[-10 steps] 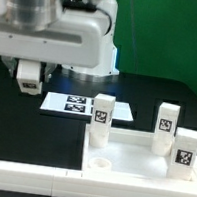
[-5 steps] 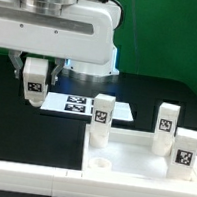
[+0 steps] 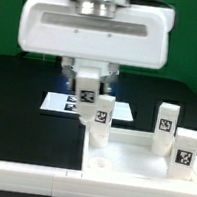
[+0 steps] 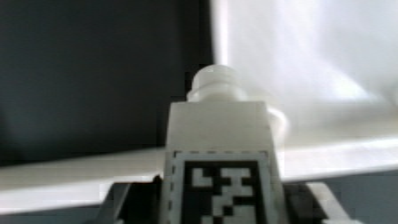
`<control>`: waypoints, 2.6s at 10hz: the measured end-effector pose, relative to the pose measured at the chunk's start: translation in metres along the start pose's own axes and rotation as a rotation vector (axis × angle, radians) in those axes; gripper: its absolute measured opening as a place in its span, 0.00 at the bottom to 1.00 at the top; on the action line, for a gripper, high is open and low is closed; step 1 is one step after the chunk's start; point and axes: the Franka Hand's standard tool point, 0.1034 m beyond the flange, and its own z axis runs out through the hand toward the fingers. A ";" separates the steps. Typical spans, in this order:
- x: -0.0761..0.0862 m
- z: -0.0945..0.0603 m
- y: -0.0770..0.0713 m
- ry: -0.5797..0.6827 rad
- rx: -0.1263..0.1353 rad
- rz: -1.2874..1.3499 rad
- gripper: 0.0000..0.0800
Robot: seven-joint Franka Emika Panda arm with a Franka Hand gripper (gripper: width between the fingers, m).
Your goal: Assemble square table
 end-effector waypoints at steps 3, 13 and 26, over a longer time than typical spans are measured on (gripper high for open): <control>-0.005 0.003 0.005 0.023 -0.003 -0.019 0.35; 0.031 0.025 -0.005 0.232 -0.029 -0.040 0.35; 0.004 0.056 -0.007 0.185 -0.046 -0.064 0.35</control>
Offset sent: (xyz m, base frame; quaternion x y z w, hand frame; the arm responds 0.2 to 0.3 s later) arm 0.0000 0.0000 0.0000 0.0000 0.0000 0.0000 1.0000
